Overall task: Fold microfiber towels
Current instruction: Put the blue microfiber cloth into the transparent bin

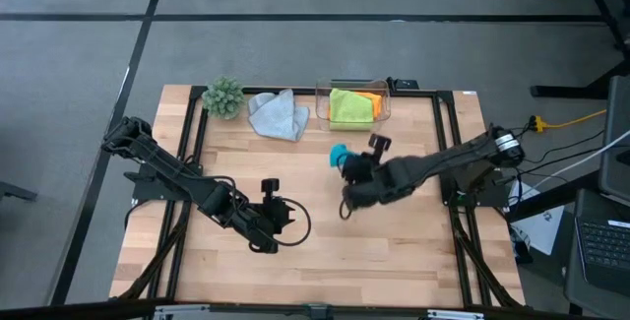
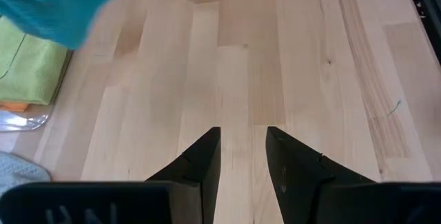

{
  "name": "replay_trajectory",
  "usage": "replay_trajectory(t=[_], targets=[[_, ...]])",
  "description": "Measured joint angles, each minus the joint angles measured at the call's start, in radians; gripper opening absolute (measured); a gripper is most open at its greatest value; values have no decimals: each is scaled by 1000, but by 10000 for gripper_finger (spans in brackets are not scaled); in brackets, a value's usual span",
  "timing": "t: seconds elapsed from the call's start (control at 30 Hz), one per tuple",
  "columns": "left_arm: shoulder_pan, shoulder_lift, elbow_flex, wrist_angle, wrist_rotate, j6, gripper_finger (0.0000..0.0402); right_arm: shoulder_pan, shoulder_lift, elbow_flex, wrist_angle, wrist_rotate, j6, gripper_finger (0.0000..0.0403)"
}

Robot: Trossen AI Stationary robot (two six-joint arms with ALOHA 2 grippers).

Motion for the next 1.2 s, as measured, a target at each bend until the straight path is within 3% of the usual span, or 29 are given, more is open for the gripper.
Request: replay_trajectory(t=[0.27, 0.43, 0.67, 0.97, 1.2], targets=[[0, 0, 0, 0, 0, -1, 109, -254, -59, 0, 168, -14, -498, 14], [0, 0, 0, 1, 0, -1, 109, -466, -78, 0, 245, -282, -734, 14], [1, 0, -31, 27, -18, -1, 109, -694, -82, 0, 305, -491, -931, 14], [46, 0, -66, 28, -53, -3, 109, -862, -50, 2, 438, -814, -1127, 14], [99, 0, -66, 33, -50, -7, 109, -939, 50, 2, 496, -842, -1184, 14]])
